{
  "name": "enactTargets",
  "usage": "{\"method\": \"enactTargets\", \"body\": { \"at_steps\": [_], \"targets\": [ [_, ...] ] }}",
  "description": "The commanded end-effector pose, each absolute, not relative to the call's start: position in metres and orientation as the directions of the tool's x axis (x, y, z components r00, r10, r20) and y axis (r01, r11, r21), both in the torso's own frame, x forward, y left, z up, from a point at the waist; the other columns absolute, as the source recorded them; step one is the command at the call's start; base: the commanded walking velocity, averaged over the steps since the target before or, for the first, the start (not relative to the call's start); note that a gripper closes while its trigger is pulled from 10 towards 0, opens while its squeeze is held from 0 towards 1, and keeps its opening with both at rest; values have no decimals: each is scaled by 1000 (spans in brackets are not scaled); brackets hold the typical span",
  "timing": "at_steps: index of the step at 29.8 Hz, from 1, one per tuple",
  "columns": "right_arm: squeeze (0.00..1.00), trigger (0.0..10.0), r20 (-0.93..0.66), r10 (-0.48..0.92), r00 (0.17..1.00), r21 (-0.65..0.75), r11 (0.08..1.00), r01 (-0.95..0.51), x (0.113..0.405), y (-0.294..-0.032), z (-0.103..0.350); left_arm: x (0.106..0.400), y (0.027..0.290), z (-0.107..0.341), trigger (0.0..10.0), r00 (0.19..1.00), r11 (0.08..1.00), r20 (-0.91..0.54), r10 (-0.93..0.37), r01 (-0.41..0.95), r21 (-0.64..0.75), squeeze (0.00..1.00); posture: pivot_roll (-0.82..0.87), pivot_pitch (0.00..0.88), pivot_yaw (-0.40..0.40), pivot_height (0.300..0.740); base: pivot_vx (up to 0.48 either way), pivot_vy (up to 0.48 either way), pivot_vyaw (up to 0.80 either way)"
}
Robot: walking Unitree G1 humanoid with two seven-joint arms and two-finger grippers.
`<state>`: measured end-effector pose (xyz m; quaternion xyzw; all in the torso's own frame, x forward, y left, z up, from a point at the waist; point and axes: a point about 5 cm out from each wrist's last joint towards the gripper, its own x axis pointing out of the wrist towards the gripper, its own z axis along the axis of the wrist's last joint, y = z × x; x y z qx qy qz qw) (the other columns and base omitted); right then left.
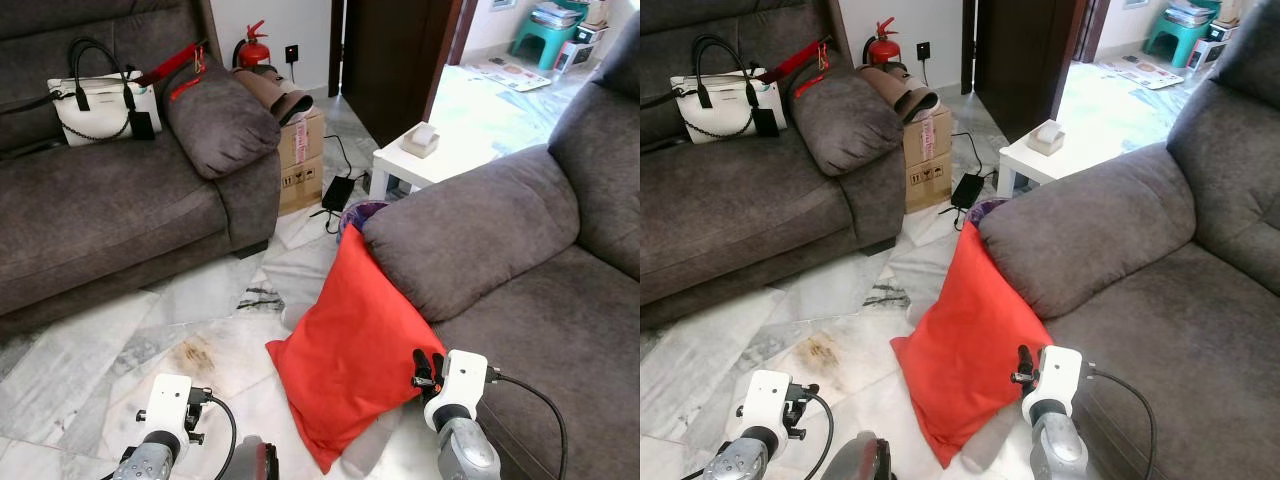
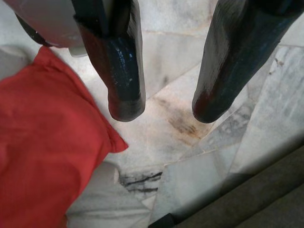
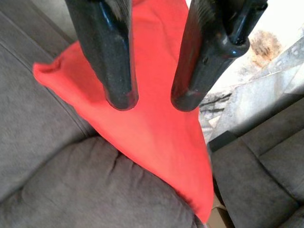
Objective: Move the pillow to the sofa from floor
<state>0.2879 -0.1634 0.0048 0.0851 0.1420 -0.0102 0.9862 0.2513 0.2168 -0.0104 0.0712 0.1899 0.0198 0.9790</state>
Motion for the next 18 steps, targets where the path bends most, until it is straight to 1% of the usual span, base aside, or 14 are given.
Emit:
{"method": "enactTargets", "body": {
  "at_steps": [1,11,13,17,18],
  "targets": [
    [0,10000,-288,6,957,176,983,47,287,-161,3,249,219,-12,10000,925,988,-373,69,-12,152,0,68,142,41,636,326,0,0],
    [0,10000,-289,10,957,180,983,44,287,-157,3,252,218,-11,10000,925,991,-376,57,-6,134,0,67,140,41,636,336,0,0],
    [0,10000,-292,11,956,179,983,44,287,-157,3,254,215,-11,10000,927,993,-373,44,-1,115,0,69,140,40,636,0,0,0],
    [0,10000,-292,8,956,178,983,46,287,-158,3,255,213,-9,10000,934,992,-358,27,18,122,0,68,141,39,636,0,0,0],
    [0,10000,-292,9,956,177,983,45,287,-158,3,255,212,-9,10000,934,992,-356,24,22,124,0,65,140,38,636,371,0,0]
  ]
}}
